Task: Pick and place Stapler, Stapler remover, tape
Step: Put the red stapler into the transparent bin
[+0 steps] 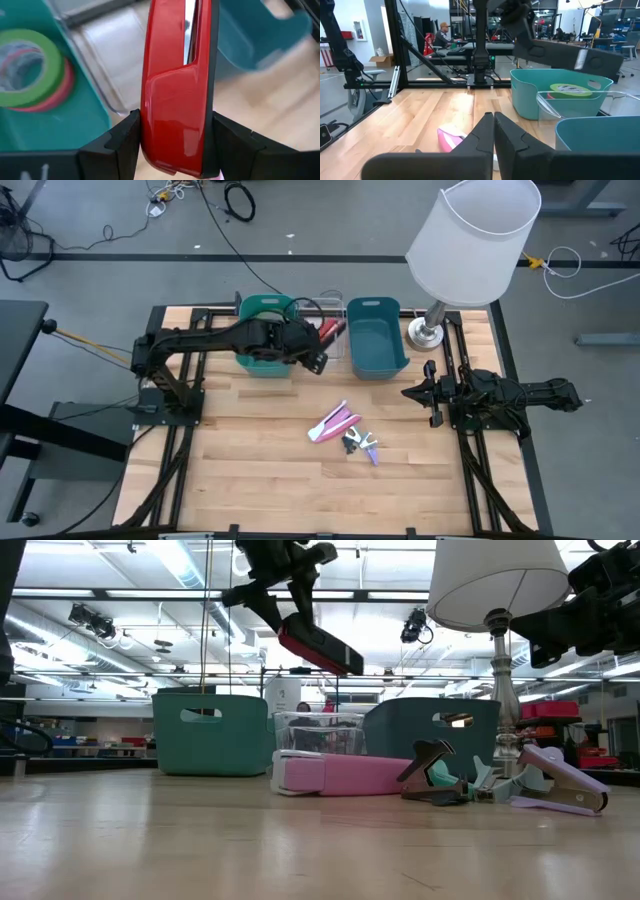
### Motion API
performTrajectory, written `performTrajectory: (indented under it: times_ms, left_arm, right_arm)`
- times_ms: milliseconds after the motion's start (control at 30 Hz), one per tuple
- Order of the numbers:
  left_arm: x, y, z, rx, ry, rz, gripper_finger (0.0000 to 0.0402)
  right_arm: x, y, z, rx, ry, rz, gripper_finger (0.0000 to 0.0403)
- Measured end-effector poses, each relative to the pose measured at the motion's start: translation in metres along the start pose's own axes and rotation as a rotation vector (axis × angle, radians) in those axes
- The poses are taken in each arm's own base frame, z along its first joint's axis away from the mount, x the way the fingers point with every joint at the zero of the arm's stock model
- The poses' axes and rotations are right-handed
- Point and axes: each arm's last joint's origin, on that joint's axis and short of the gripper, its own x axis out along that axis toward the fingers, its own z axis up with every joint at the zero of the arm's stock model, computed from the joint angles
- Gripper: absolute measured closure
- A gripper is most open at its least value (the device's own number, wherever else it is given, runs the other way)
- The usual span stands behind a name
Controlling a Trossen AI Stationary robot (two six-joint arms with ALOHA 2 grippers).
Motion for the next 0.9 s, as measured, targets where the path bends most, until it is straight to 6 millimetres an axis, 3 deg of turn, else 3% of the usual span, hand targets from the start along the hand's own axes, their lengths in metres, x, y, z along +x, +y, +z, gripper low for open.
performTrajectory:
  times_ms: [333,900]
  left_arm:
    - [0.021,0.012,0.016,-0.124,-0.063,0.092,0.0190]
    - [0.083,0.017,0.026,-0.203,-0.043,0.169,0.0191]
  right_arm:
    - [0.000,0.000,0.000,0.000,0.000,0.000,0.0387]
    - [0.000,0.000,0.000,0.000,-0.005,0.000,0.0387]
